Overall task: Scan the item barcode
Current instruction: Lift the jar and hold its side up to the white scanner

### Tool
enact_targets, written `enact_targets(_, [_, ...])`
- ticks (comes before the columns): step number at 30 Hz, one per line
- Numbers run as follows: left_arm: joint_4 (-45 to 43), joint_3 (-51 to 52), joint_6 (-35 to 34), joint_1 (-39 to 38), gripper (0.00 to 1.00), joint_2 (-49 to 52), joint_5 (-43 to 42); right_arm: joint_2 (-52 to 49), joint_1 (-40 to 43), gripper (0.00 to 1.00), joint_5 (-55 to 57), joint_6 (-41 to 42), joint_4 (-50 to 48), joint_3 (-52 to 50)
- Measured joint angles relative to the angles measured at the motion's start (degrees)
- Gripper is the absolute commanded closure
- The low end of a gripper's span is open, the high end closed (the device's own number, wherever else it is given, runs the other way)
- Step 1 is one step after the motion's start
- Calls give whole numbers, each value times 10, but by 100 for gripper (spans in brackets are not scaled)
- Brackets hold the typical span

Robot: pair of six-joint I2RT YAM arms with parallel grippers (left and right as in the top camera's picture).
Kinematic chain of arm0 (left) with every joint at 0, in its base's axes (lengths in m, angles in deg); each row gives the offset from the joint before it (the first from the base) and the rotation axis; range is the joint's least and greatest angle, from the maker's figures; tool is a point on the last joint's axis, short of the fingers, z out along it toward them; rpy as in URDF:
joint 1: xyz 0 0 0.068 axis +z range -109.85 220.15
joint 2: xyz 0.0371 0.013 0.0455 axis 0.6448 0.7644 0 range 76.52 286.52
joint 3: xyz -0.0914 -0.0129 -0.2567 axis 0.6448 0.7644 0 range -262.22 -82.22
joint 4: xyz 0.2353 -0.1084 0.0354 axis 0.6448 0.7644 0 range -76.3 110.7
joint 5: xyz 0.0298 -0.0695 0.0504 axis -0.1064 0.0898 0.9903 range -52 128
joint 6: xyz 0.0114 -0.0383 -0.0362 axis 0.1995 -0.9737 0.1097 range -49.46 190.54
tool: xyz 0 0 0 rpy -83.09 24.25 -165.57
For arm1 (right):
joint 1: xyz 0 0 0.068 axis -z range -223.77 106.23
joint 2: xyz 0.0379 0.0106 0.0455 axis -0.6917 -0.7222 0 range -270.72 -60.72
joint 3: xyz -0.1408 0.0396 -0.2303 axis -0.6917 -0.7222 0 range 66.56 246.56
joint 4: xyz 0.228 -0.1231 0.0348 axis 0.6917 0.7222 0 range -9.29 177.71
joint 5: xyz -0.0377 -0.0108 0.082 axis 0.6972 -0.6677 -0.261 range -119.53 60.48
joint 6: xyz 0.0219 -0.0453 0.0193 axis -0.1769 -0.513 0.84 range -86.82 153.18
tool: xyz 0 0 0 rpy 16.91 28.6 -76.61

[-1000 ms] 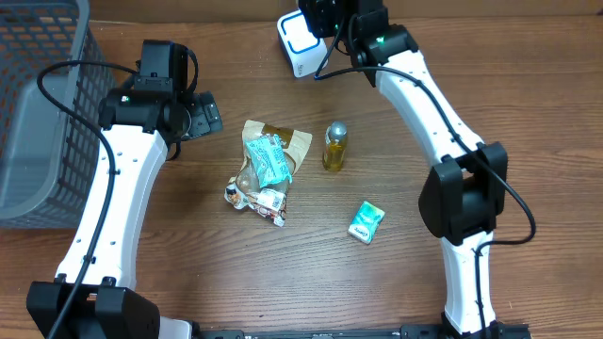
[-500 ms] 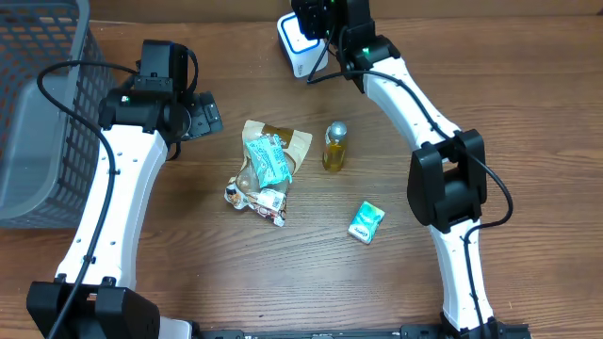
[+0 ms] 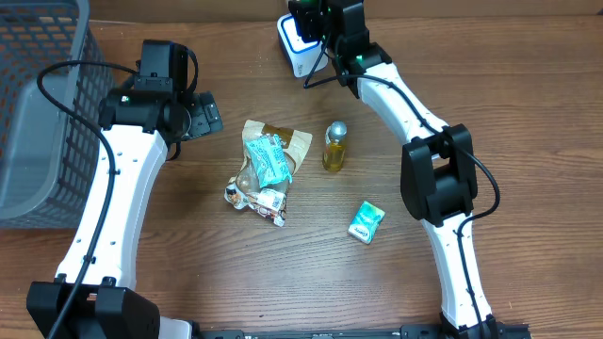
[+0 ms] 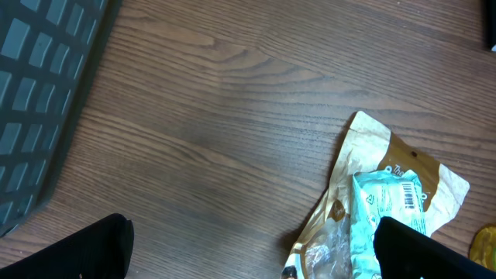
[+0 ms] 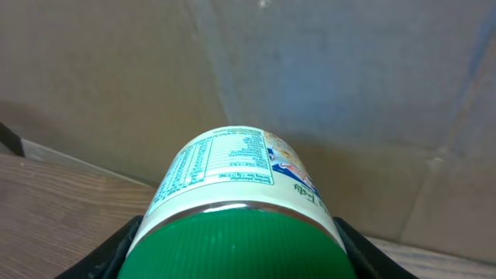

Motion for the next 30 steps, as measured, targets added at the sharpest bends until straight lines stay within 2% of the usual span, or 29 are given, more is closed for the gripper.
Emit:
enact_targets(7, [0,0,0,0,0,0,0,-5,0,76,-9,0,-46,0])
enact_targets(22, [0,0,0,0,1,0,0,-24,0,76,-12,0,-49,0])
enact_targets(25, [0,0,0,0,0,0,0,-31,0,75,-15,0,-47,0])
enact_targets(27, [0,0,0,0,0,0,0,-31,0,69,-21,0,-48,0])
enact_targets(30, [0,0,0,0,1,0,0,-31,0,69,-31,0,-58,0])
